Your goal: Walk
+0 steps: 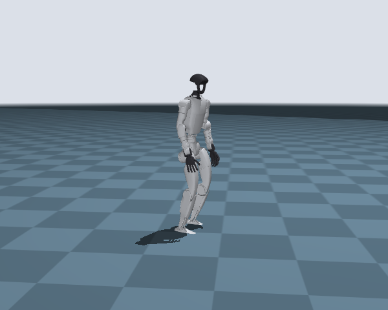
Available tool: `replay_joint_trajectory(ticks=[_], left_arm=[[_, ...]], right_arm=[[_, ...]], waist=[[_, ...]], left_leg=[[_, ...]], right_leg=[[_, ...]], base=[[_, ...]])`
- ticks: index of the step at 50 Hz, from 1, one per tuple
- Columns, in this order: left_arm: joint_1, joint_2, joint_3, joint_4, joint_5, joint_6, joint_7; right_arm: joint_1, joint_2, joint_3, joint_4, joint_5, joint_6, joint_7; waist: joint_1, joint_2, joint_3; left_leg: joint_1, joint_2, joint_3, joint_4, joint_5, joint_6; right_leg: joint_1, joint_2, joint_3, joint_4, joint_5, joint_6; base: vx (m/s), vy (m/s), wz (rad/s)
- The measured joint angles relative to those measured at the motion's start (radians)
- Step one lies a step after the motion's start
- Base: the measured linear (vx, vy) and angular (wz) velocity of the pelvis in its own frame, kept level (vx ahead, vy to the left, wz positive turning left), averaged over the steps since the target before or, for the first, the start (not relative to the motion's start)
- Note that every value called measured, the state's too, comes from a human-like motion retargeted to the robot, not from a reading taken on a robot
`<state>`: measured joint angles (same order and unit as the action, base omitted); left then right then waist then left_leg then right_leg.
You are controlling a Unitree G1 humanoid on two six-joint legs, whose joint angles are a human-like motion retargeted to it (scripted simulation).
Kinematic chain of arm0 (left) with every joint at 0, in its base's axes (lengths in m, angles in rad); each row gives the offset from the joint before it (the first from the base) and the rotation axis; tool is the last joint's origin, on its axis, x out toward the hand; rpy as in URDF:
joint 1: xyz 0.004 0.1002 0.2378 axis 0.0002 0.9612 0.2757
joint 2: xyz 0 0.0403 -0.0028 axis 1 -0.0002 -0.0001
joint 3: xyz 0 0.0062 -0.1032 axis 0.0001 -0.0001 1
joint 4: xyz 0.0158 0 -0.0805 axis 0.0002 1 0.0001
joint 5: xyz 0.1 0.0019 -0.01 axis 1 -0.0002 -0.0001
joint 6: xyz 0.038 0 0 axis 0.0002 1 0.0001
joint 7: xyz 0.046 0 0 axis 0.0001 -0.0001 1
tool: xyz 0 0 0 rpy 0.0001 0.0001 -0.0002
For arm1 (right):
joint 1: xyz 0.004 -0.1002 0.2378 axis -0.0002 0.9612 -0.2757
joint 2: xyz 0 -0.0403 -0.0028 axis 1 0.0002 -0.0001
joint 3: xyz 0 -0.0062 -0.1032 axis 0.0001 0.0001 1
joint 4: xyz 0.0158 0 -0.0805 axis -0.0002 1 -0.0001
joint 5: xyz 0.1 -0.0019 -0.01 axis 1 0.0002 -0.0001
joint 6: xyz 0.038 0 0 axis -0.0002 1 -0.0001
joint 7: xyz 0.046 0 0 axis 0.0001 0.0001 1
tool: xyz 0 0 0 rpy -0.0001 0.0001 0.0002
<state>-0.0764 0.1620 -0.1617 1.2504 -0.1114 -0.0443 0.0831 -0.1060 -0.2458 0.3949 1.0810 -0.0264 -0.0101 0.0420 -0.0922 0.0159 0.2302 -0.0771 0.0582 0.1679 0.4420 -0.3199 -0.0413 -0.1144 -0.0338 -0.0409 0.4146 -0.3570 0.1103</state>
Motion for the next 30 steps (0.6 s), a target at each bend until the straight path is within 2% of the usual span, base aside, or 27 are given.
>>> replay_joint_trajectory(ticks=[10, 30], left_arm=[[0.007, -0.02, -0.019, -0.012, -0.006, -0.011, -0.016], [0.033, -0.017, -0.04, -0.008, -0.003, -0.008, -0.026]], right_arm=[[-0.001, 0.004, 0.002, 0.046, -0.009, -0.002, 0.002], [0.027, 0.014, -0.009, 0.082, 0.019, -0.01, 0.004]], waist=[[0.009, 0.03, 0.002], [-0.011, 0.004, -0.028]], left_leg=[[0.005, 0.057, -0.008, 0.094, -0.041, -0.017], [0.168, 0.006, 0.017, -0.157, 0.021, 0.007]], right_leg=[[0.083, 0.047, -0.041, -0.065, 0.01, -0.02], [0.141, 0.014, -0.067, -0.071, -0.002, -0.023]], base=[[0.0, -0.13, 0.07], [0.0, -0.01, 0.02]])
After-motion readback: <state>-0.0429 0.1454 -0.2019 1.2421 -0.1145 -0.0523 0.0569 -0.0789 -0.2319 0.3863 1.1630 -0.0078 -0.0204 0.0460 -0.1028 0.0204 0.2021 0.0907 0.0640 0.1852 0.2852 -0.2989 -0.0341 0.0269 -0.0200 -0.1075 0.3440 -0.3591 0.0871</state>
